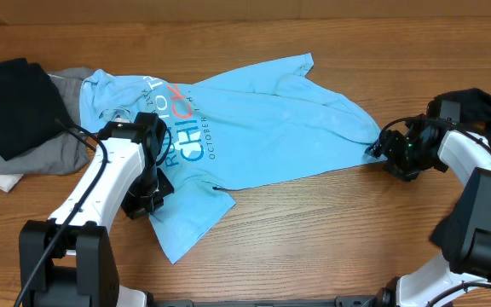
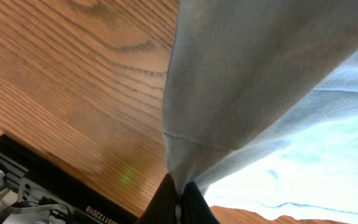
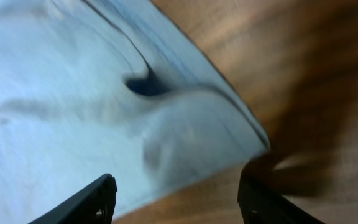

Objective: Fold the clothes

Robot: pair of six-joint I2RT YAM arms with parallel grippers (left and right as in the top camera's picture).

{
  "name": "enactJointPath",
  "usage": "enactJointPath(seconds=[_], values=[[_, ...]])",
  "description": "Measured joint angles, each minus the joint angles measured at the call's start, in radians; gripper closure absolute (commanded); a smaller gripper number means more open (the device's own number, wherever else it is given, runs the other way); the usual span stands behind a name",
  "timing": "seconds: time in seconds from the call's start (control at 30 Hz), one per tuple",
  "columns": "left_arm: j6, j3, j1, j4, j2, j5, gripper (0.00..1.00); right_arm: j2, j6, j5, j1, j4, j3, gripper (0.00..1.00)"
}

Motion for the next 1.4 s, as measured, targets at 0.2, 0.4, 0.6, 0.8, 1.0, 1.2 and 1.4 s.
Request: enactJointPath(seconds=[0.2,0.4,0.6,0.8,1.0,1.2,1.4], values=[[0.0,0.0,0.0,0.008,0.0,-0.004,0.96,0.0,0.011,0.021,0.0,0.034,-0.005,0.46],[0.0,0.0,0.0,0.009,0.0,-0.005,0.96,0.0,0.029,0.082,0.003,0.038,-0.008,0.66],[0.0,-0.001,0.0,0.009,0.0,-0.008,0.96,-0.002,0.034,0.106,0.003,0.059,-0.024,0.71],[0.0,-0.001,0.0,0.008,0.0,-0.008,0.96,-0.023,0.034,0.104,0.003,0.123,-0.064,0.7],[0.0,-0.001,0.0,0.008,0.0,-0.008,0.96,-0.023,0.032,0.108,0.003,0.171,-0.072,0.81],[0.0,-0.001,0.0,0.008,0.0,-0.01,0.96,-0.019,0.037,0.12,0.003,0.165,-0.077,0.96],[0.043,-0.002,0.0,-0.02,0.0,-0.023,0.96,-0.019,0.088,0.144,-0.023,-0.028,-0.041,0.96]])
